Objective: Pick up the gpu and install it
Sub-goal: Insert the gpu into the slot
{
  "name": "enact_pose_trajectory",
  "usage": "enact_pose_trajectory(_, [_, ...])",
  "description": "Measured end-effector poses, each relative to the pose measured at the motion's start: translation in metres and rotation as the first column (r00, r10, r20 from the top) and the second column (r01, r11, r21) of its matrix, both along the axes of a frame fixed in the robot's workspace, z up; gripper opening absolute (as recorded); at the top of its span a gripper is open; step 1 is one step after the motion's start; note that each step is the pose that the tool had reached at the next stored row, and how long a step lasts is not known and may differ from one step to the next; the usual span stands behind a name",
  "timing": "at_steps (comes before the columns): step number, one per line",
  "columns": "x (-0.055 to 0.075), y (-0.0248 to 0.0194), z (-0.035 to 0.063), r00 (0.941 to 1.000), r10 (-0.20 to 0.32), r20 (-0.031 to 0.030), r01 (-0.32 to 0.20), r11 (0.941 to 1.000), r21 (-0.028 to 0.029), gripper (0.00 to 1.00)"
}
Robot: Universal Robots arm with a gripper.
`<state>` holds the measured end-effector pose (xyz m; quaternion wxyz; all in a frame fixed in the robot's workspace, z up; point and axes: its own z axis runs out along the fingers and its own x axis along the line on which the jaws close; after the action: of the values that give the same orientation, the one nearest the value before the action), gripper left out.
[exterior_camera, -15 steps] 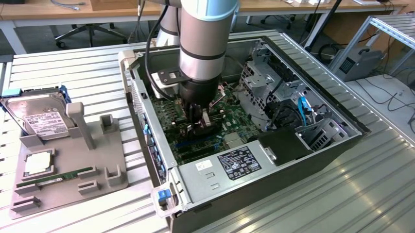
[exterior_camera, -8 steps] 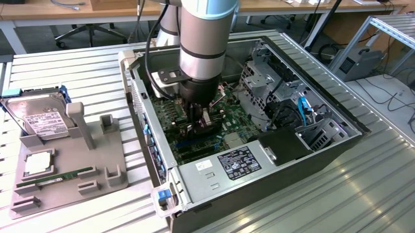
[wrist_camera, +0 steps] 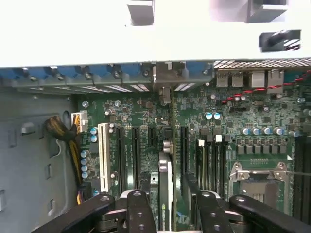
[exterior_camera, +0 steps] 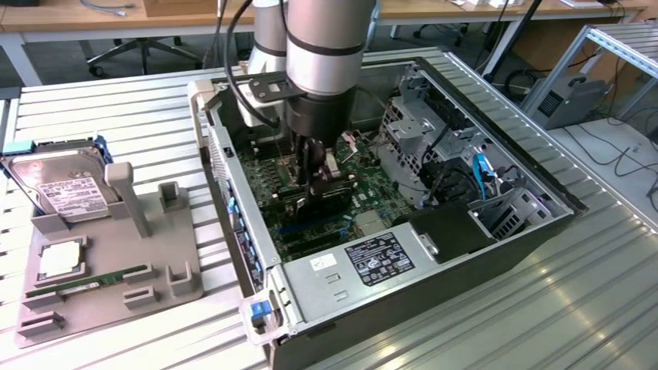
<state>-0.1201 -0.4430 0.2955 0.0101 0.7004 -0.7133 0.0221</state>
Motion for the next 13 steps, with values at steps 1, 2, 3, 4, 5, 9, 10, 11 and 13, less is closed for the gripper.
enact_pose_trajectory(1, [0.000,0.0014,0.0049,1.0000,0.000,-0.0001,0.000,1.0000,-0.0016,0.40])
enact_pose_trajectory(2, [0.000,0.0032,0.0092,1.0000,0.000,-0.0001,0.000,1.0000,-0.0027,0.39])
enact_pose_trajectory(3, [0.000,0.0050,0.0125,1.0000,0.000,-0.0002,0.000,1.0000,-0.0032,0.39])
enact_pose_trajectory(4, [0.000,0.0060,0.0140,1.0000,0.000,-0.0001,0.000,1.0000,-0.0031,0.32])
enact_pose_trajectory(5, [0.001,0.0062,0.0144,1.0000,0.000,-0.0001,0.000,1.0000,-0.0033,0.32])
enact_pose_trajectory(9, [0.013,0.0062,0.0145,0.9999,0.000,-0.0104,0.000,1.0000,-0.0032,0.14])
enact_pose_trajectory(10, [0.017,0.0062,0.0145,0.9999,0.000,-0.0156,0.000,1.0000,-0.0033,0.11])
enact_pose_trajectory(11, [0.022,0.0062,0.0144,0.9998,0.000,-0.0209,0.000,1.0000,-0.0032,0.11])
enact_pose_trajectory(13, [0.032,0.0062,0.0144,0.9994,0.000,-0.0336,0.000,1.0000,-0.0033,0.11])
